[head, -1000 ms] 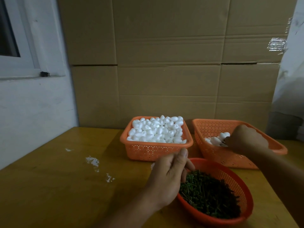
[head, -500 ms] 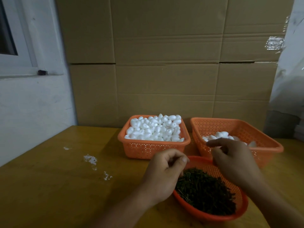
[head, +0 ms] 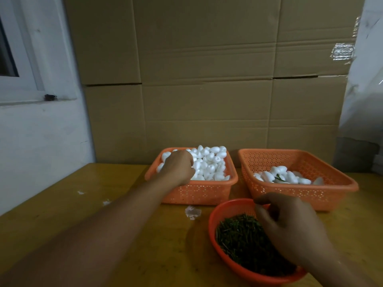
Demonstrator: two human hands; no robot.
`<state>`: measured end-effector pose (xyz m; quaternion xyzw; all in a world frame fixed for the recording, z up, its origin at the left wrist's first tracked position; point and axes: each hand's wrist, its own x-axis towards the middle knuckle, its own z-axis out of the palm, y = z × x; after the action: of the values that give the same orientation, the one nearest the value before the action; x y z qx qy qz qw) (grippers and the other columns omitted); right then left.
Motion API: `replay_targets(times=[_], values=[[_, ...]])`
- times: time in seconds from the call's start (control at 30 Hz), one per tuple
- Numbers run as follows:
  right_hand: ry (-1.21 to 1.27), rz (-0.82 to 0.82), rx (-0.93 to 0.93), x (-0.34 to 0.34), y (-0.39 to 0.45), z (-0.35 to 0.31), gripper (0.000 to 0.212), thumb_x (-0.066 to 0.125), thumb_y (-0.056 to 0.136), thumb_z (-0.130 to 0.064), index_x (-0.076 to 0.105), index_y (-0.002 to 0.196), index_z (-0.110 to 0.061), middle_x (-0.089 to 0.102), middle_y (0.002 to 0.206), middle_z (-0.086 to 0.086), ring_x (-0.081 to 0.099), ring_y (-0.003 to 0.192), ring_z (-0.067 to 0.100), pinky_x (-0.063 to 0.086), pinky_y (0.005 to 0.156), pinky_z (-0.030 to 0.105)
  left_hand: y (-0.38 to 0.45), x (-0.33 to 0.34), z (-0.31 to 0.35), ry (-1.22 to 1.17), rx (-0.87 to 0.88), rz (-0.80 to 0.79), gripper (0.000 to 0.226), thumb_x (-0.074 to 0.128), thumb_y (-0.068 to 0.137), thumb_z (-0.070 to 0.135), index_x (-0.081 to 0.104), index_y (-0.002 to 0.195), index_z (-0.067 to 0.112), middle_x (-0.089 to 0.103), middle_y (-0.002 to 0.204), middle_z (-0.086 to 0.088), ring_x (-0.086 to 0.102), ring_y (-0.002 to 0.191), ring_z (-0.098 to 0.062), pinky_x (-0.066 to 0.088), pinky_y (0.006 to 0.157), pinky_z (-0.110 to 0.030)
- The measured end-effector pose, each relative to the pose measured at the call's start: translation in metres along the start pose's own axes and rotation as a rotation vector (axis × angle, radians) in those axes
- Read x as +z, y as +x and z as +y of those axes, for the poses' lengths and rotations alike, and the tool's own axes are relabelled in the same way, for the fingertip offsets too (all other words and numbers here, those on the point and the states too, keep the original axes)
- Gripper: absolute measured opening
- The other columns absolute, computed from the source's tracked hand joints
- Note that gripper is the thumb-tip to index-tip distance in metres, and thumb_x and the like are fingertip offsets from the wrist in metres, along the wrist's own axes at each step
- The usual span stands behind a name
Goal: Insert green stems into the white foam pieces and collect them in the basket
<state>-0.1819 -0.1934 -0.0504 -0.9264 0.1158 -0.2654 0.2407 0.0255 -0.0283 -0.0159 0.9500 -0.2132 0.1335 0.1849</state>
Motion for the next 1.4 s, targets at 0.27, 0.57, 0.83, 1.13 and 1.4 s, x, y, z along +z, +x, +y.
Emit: replay_targets(times=[0.27,0.57,0.83,1.13,1.4], values=[[-0.039,0.000,-0.010,0.001,-0.003,0.000,0.018,0.061,0.090,-0.044,0.069,0.106,-0.041,0.066,0.065,-0.016,0.063,0.063,0.001,0.057,0.063,0.032,0.028,-0.002,-0.002,0.328,0.053,-0.154,0.016,0.073,0.086,0.020,0.060,0.093,0.014,0.066,0.119,-0.007,0.061,0.114,-0.025,0.047,0.092,-0.035],[-0.069,-0.017,-0.011,0.002,-0.005,-0.002,0.022,0.056,0.091,-0.049,0.067,0.108,-0.041,0.068,0.072,-0.016,0.066,0.073,0.003,0.057,0.070,0.032,0.043,0.015,-0.008,0.419,0.022,-0.200,0.051,0.079,0.082,0.031,0.058,0.124,0.013,0.056,0.131,-0.005,0.051,0.126,-0.024,0.045,0.102,-0.037],[-0.097,0.008,-0.021,0.006,-0.006,-0.003,0.023,0.056,0.090,-0.050,0.068,0.107,-0.040,0.070,0.072,-0.015,0.066,0.073,0.005,0.053,0.066,0.029,0.053,0.027,-0.015,0.482,-0.018,-0.202,0.075,0.077,0.082,0.032,0.038,0.144,0.017,0.048,0.142,-0.001,0.046,0.134,-0.021,0.043,0.105,-0.036],[-0.070,-0.008,-0.038,0.007,-0.007,-0.002,0.021,0.057,0.092,-0.048,0.068,0.106,-0.038,0.067,0.065,-0.014,0.064,0.062,0.002,0.053,0.059,0.025,0.051,0.026,-0.014,0.420,-0.024,-0.134,0.050,0.064,0.091,0.028,0.048,0.138,0.015,0.053,0.138,-0.005,0.049,0.131,-0.024,0.044,0.103,-0.038],[-0.081,-0.029,-0.030,0.007,-0.007,-0.002,0.022,0.056,0.088,-0.050,0.067,0.105,-0.041,0.069,0.072,-0.015,0.066,0.073,0.004,0.054,0.066,0.028,0.038,0.008,-0.016,-0.059,-0.054,0.096,0.025,0.076,0.079,0.023,0.052,0.075,0.020,0.063,0.085,0.001,0.062,0.085,-0.023,0.046,0.068,-0.032]])
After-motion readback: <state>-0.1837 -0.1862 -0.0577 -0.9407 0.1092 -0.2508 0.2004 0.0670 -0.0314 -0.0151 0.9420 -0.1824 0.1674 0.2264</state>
